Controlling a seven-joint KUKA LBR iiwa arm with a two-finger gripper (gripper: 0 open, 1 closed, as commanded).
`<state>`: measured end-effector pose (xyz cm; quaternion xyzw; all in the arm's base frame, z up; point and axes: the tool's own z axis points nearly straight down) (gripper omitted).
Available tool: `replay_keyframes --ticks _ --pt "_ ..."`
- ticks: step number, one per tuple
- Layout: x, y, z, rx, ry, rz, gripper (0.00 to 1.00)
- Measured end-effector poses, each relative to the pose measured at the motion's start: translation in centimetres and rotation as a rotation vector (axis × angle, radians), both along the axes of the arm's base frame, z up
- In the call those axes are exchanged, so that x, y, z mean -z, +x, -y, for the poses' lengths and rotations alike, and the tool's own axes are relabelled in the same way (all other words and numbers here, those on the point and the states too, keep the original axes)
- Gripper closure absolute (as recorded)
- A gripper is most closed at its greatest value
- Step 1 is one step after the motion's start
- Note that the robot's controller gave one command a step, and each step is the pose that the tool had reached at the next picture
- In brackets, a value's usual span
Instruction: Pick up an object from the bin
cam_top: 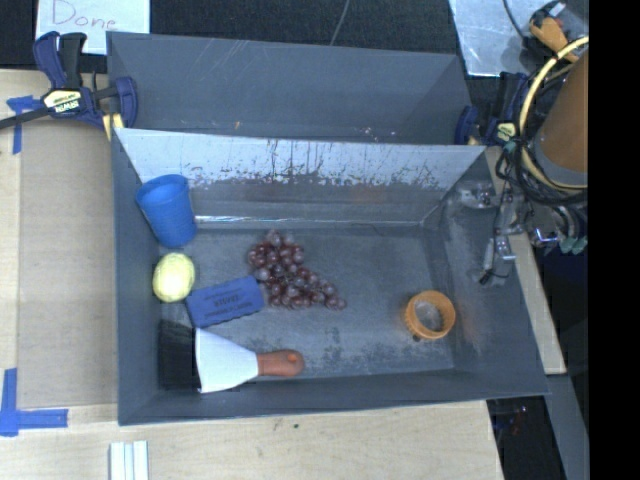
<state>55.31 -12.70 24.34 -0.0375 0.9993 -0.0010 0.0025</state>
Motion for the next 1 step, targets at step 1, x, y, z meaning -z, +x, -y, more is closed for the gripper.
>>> replay_keyframes --ticks 1 --pt "10.35 -0.38 -2.35 -0.037 0.001 0.001 0.00"
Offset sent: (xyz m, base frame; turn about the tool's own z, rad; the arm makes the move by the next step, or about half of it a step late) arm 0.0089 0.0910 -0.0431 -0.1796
